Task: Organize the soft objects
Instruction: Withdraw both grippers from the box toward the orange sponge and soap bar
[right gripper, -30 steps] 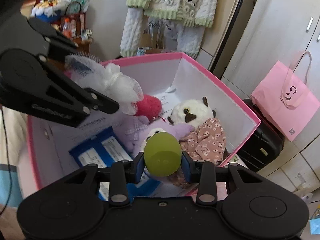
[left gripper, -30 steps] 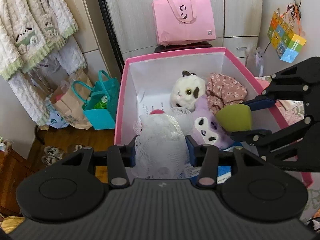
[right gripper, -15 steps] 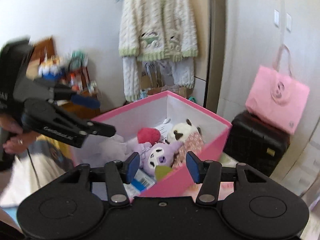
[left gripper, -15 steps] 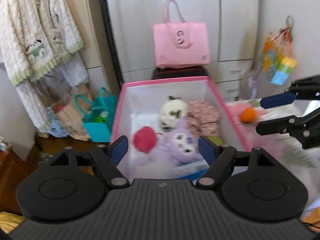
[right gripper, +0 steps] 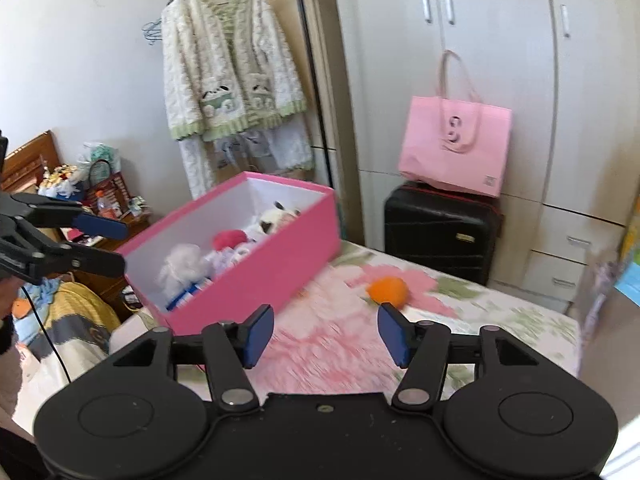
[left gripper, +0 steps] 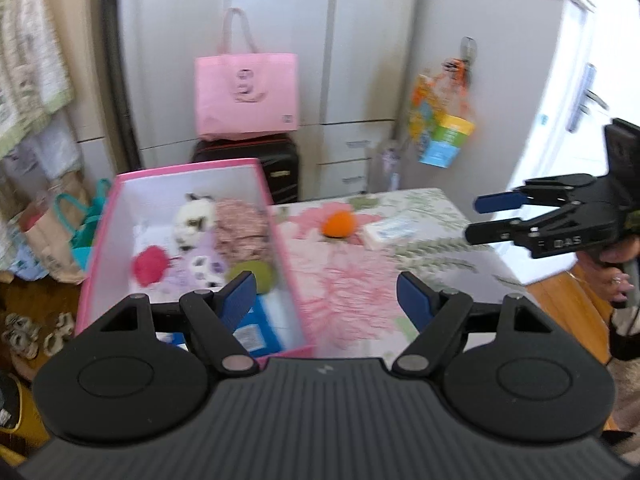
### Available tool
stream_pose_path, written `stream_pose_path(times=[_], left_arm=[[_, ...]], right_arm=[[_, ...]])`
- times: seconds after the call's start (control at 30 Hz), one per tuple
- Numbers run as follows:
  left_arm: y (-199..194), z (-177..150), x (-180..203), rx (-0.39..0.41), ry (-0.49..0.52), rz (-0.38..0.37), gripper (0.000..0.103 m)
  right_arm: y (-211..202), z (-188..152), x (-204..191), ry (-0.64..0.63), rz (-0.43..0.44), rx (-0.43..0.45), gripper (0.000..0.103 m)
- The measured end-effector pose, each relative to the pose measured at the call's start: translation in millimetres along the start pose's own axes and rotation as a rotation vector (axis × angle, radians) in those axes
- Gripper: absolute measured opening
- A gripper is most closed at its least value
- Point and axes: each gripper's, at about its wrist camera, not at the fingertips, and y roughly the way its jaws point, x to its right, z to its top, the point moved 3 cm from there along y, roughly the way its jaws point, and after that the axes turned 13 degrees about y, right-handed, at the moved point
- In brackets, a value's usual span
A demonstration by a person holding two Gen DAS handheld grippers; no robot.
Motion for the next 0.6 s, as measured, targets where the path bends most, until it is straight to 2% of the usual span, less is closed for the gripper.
stream_pose_path(times=[0.27,0.37,0.43,0.6], left_arm=[[29.4,20.3,48.2,0.008,0.071,-0.057,0.077],[45.2,24.9,58.1,0.006,0.085,-0.034,0.077],[58.7,29.2,61.6,0.01,0.064,-0.012,0.077],[92.3,38.2,63.6,0.014,0.025,0.026,0.077]], right_arm=[[2.3,-19.1,25.8,-0.01,-0.071,0.005,0.074],[9.3,-25.9,32.9,-0.016,-0.078,0.01,0.078],[17.4,-29.7,39.2,-0.021,-0.09,0.01,0.085],[46.8,-36.4,55.6,-0.036,-0.129,0.023,0.087]])
